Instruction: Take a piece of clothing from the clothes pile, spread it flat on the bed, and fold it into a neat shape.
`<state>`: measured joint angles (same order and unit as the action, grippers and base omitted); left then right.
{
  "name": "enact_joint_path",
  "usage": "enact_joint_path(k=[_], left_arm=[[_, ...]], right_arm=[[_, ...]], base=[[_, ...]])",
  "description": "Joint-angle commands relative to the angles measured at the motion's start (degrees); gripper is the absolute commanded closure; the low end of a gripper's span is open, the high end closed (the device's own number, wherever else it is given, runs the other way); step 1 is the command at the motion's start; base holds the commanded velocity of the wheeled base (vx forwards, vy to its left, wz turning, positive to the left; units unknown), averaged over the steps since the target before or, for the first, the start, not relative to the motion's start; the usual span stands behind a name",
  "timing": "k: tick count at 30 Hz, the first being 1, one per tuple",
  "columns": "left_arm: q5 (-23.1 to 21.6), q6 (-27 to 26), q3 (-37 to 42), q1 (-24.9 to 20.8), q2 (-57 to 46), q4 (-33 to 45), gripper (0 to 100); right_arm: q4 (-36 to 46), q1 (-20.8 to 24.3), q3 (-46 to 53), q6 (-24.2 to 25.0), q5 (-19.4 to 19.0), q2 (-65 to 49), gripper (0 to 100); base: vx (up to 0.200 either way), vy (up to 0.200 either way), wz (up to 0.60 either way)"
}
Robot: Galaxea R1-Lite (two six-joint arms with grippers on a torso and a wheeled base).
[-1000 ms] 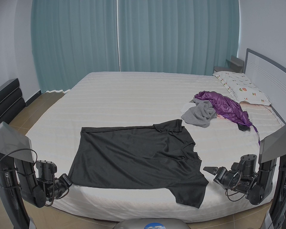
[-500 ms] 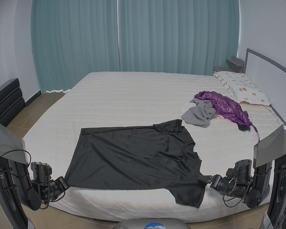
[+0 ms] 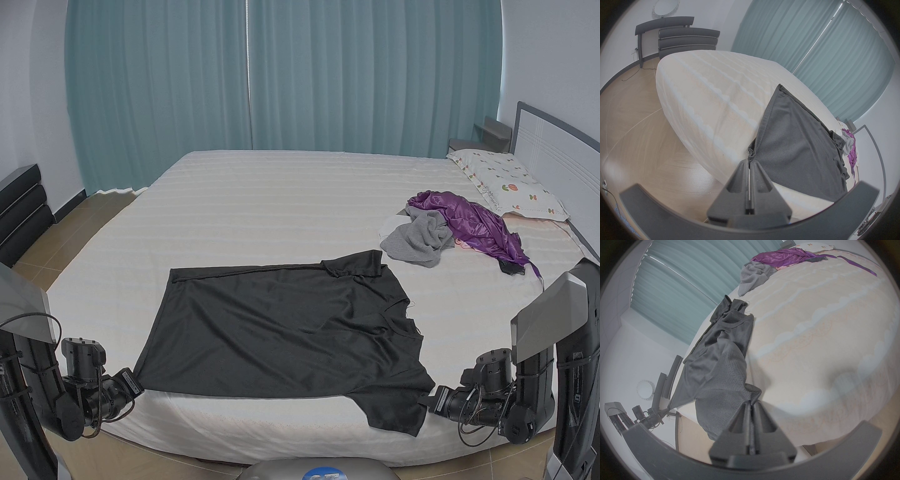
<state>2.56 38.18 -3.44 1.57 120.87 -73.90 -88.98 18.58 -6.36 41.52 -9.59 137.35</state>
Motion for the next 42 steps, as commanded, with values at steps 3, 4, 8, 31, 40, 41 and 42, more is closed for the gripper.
enact_joint_path(k=[3, 4, 8, 31, 40, 41, 42], left_arm=[[0.0, 0.0, 0.0, 0.0, 0.2, 0.0, 100], [0.0, -0.3, 0.0, 0.0, 0.2, 0.0, 100], [0.0, -1.6, 0.0, 0.0, 0.0, -0.1, 100], [0.1, -10.1, 2.7, 3.6, -2.0, 0.2, 100], [0.0, -10.2, 2.8, 3.5, -1.4, 0.1, 100], [0.0, -10.2, 2.8, 3.5, -1.4, 0.1, 100], [0.0, -10.2, 2.8, 3.5, -1.4, 0.1, 100]], right_arm=[[-0.8, 0.1, 2.5, -0.4, -0.1, -1.1, 100], [-0.8, 0.1, 3.1, -0.4, -0.1, -2.0, 100], [-0.8, 0.2, 5.4, -0.8, -0.1, -5.2, 100], [18.6, 6.8, 6.4, -2.1, -0.8, -14.1, 100], [16.0, 6.6, 5.8, -3.1, -1.7, -12.5, 0], [14.4, 5.9, 5.7, -3.0, -2.0, -12.3, 0], [12.8, 5.1, 5.6, -2.9, -2.0, -12.2, 0]], base=[[0.0, 0.0, 0.0], [0.0, 0.0, 0.0], [0.0, 0.0, 0.0], [0.0, 0.0, 0.0], [0.0, 0.0, 0.0], [0.0, 0.0, 0.0], [0.0, 0.0, 0.0]])
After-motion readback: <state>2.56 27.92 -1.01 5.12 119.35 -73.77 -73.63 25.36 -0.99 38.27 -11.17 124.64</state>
